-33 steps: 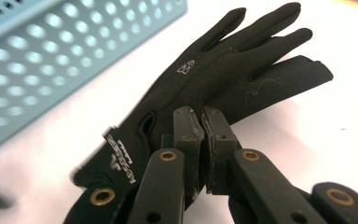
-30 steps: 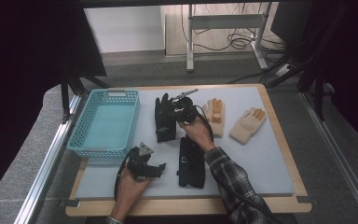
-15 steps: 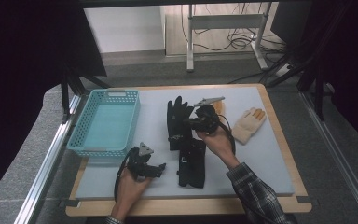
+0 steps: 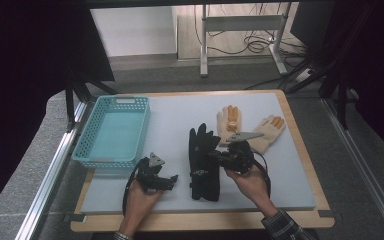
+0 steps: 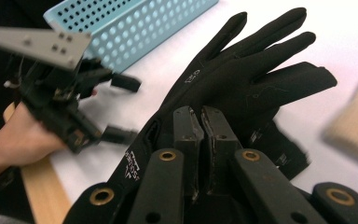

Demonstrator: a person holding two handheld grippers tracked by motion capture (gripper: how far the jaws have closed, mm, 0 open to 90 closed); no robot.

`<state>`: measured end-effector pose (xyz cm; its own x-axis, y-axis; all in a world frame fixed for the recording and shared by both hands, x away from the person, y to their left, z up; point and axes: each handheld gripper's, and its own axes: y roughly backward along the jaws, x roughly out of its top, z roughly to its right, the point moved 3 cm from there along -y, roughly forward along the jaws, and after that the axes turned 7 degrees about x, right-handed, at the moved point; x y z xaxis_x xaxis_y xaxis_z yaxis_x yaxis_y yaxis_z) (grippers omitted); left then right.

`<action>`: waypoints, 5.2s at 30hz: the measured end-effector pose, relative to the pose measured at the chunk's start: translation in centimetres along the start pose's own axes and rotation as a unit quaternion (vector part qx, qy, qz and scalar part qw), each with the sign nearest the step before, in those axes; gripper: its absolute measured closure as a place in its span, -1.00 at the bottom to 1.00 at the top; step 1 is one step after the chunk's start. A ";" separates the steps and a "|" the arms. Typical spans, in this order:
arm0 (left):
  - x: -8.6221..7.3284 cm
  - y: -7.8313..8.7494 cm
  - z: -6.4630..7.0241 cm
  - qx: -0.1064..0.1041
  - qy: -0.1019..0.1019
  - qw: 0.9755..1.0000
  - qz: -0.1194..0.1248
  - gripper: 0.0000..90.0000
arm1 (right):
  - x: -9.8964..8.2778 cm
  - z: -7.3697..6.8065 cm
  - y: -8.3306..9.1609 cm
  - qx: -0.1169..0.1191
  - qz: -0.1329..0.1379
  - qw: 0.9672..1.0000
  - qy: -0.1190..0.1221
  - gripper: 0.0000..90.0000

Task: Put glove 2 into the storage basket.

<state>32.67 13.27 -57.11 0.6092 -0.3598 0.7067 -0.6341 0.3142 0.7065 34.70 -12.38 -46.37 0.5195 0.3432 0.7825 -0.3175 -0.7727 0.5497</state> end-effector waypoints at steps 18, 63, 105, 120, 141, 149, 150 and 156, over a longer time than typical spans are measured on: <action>0.0 0.0 0.0 0.000 -0.001 1.000 -0.002 -0.83 | -5.3 1.9 -1.5 -0.044 -0.026 0.999 -0.007 0.36; -2.5 2.1 -2.3 -0.007 -0.009 1.000 -0.005 -0.86 | -7.3 -0.4 -6.4 -0.006 -0.082 0.993 0.084 0.88; -2.4 2.0 -2.3 -0.006 -0.005 1.000 -0.006 -0.89 | -6.9 4.7 2.3 -0.116 -0.023 0.991 0.067 -0.40; -2.4 2.0 -2.3 -0.007 -0.005 1.000 -0.006 -0.89 | -9.9 8.1 3.8 -0.152 -0.056 0.986 0.029 -0.66; -2.6 3.0 -3.0 -0.030 0.007 1.000 0.002 -0.84 | -10.8 8.7 3.8 -0.165 -0.057 0.984 0.031 -0.71; -1.6 4.3 -2.3 -0.052 0.005 0.999 0.016 -0.83 | -10.8 8.7 3.8 -0.165 -0.056 0.984 0.031 -0.71; -1.3 4.3 -2.0 -0.054 0.001 0.998 0.014 -0.83 | -10.8 8.7 3.8 -0.164 -0.056 0.984 0.031 -0.71; 1.4 3.9 -0.1 -0.066 -0.025 0.997 0.017 -0.86 | -10.8 8.7 3.8 -0.164 -0.055 0.984 0.031 -0.71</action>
<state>31.11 14.07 -53.32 0.5622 -0.3899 0.7293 -0.5833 0.4383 0.6839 34.73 -23.68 -55.28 0.5200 0.4550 0.7229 -0.5065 -0.5173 0.6898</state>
